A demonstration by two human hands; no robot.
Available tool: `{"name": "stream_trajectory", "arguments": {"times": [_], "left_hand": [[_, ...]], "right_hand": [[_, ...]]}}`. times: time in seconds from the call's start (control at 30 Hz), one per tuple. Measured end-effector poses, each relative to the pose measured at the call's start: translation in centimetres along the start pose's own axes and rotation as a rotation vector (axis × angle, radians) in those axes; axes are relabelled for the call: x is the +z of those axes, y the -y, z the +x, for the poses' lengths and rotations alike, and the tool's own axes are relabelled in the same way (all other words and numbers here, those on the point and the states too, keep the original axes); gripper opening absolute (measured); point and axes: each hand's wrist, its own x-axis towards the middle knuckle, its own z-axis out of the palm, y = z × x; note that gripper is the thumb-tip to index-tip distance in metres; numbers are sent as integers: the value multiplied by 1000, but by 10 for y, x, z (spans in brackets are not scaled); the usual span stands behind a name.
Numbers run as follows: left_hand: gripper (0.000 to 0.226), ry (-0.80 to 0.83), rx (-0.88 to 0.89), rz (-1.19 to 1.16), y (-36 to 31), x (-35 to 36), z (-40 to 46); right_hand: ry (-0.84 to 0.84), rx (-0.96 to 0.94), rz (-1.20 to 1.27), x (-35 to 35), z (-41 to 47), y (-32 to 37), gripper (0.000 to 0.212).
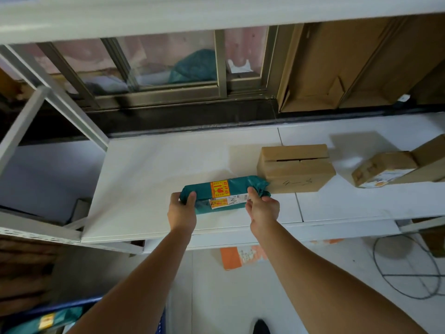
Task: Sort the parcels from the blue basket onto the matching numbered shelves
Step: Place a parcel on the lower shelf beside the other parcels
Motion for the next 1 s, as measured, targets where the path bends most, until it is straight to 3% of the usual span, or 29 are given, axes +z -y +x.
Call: {"name": "stream_trajectory", "arguments": {"times": [0.1, 0.4, 0.8, 1.0], "left_hand": [[23, -5, -22, -48, -6, 6, 8], [17, -11, -3, -83, -15, 17, 28], [24, 45, -36, -83, -21, 17, 35], [32, 73, -85, -76, -30, 9, 35]], "right_hand": [[-37, 42, 35, 11, 4, 1, 55], [-51, 75, 103, 22, 15, 0, 48], [-27, 12, -61, 18, 19, 8, 46], [116, 68, -141, 2, 13, 18, 43]]}}
